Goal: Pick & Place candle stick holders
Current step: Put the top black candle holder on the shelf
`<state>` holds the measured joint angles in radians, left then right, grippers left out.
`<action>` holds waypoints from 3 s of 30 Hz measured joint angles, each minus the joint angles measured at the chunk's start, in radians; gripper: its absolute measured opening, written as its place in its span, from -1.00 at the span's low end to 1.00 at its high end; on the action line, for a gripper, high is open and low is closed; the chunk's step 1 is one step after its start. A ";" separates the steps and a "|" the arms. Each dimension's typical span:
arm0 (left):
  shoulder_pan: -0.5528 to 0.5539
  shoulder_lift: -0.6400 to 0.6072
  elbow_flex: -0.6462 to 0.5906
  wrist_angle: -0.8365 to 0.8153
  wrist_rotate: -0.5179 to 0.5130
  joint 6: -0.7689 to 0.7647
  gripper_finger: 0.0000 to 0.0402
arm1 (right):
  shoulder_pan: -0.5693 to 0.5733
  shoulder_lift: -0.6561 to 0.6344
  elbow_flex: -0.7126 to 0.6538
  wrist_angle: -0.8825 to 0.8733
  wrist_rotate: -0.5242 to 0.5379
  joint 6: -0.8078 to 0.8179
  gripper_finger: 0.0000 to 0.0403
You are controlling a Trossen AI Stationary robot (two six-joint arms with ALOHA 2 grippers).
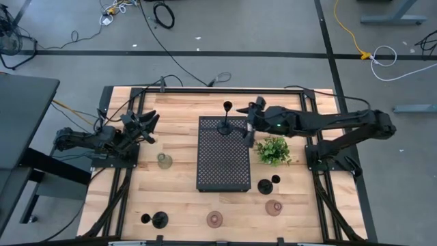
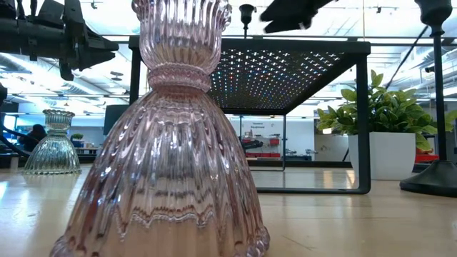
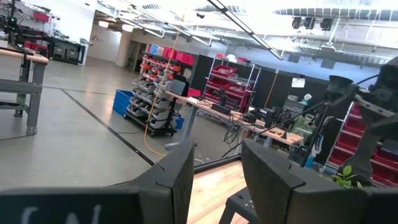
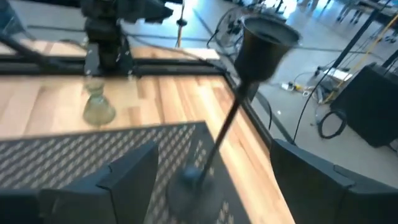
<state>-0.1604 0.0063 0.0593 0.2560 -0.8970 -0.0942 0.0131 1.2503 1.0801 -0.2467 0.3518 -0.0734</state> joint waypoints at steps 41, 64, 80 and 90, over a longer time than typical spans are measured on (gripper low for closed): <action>0.000 0.000 0.000 0.000 0.000 -0.008 -0.31 | 0.610 -0.456 -0.302 -0.470 -0.191 0.796 0.52; 0.000 0.000 0.000 0.001 -0.033 -0.008 -0.31 | 0.796 -0.456 -0.581 -0.095 0.103 0.911 0.52; 0.000 0.000 0.000 0.000 -0.046 -0.008 -0.31 | 0.795 -0.454 -0.697 0.121 0.202 0.832 0.52; 0.000 0.000 0.000 0.000 -0.046 -0.008 -0.31 | 0.795 -0.396 -0.697 0.182 0.243 0.822 0.49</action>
<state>-0.1601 0.0063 0.0593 0.2562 -0.9428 -0.1020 0.8085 0.8545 0.3828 -0.0650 0.5949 0.7483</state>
